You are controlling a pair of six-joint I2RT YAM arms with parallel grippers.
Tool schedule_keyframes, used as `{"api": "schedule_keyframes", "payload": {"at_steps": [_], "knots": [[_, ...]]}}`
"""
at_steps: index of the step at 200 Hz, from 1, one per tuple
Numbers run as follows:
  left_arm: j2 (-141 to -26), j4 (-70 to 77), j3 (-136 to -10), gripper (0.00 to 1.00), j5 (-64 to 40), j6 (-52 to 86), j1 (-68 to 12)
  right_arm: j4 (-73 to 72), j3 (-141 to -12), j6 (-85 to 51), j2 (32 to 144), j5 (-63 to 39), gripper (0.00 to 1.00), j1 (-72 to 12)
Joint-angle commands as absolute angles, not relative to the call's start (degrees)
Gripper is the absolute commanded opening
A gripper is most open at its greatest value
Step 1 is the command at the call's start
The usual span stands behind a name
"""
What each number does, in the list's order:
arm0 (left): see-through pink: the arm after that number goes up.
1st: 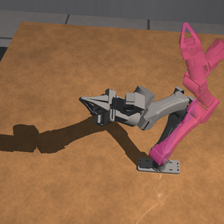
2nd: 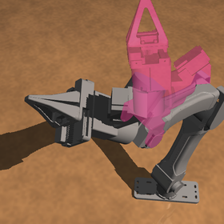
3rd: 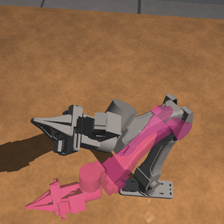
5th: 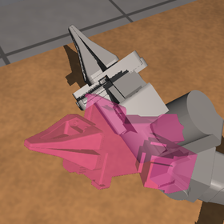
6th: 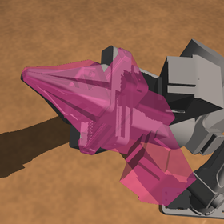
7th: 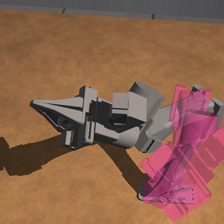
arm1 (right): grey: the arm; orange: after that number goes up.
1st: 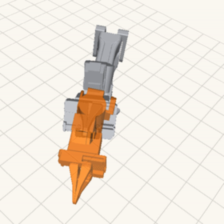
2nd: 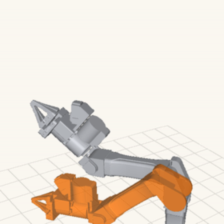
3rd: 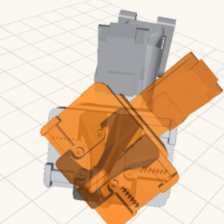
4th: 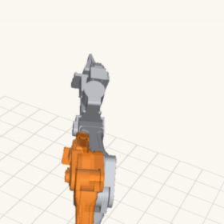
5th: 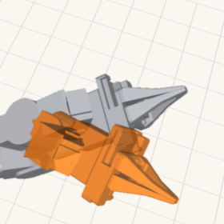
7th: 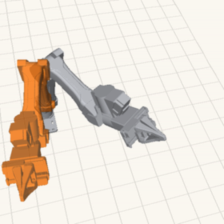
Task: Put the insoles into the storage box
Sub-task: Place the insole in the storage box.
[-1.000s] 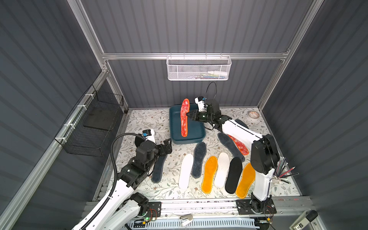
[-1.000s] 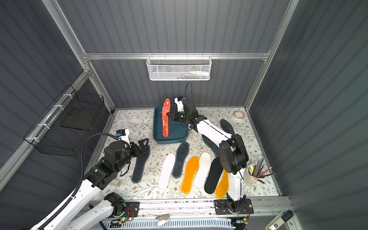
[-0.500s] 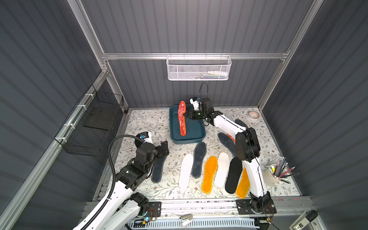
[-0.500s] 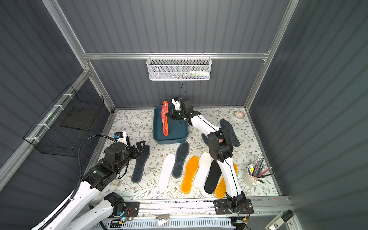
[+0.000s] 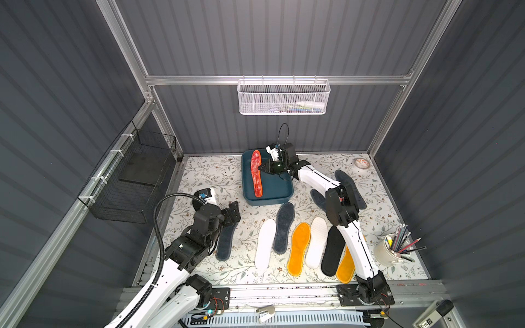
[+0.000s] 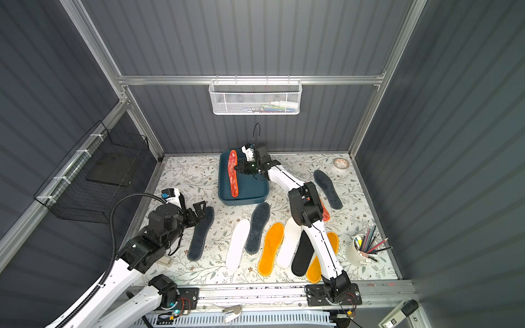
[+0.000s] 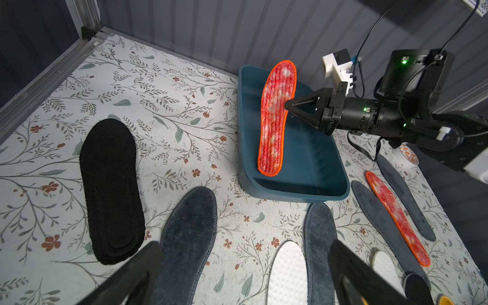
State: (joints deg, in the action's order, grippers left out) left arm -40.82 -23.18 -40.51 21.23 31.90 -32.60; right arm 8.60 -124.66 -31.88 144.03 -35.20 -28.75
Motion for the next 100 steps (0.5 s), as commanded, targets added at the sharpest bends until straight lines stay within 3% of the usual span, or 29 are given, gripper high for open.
{"api": "schedule_keyframes", "payload": {"at_steps": [1,23,31,100], "knots": [[-40.2,-24.8,-40.4,1.0,21.7,31.3,-32.7,11.0,-128.1,-30.6,146.0,-35.3,0.0,-28.9],[-39.9,-24.8,-40.4,1.0,21.7,31.3,-32.7,14.4,-131.7,-29.6,148.5,-34.7,0.0,-28.9],[-39.9,-24.8,-40.4,1.0,21.6,31.1,-32.7,15.4,-132.8,-29.2,149.2,-34.4,0.04,-28.9],[-39.3,-24.9,-40.4,1.0,21.7,31.1,-32.7,19.4,-132.5,-25.0,143.2,-27.3,0.65,-28.6]]}}
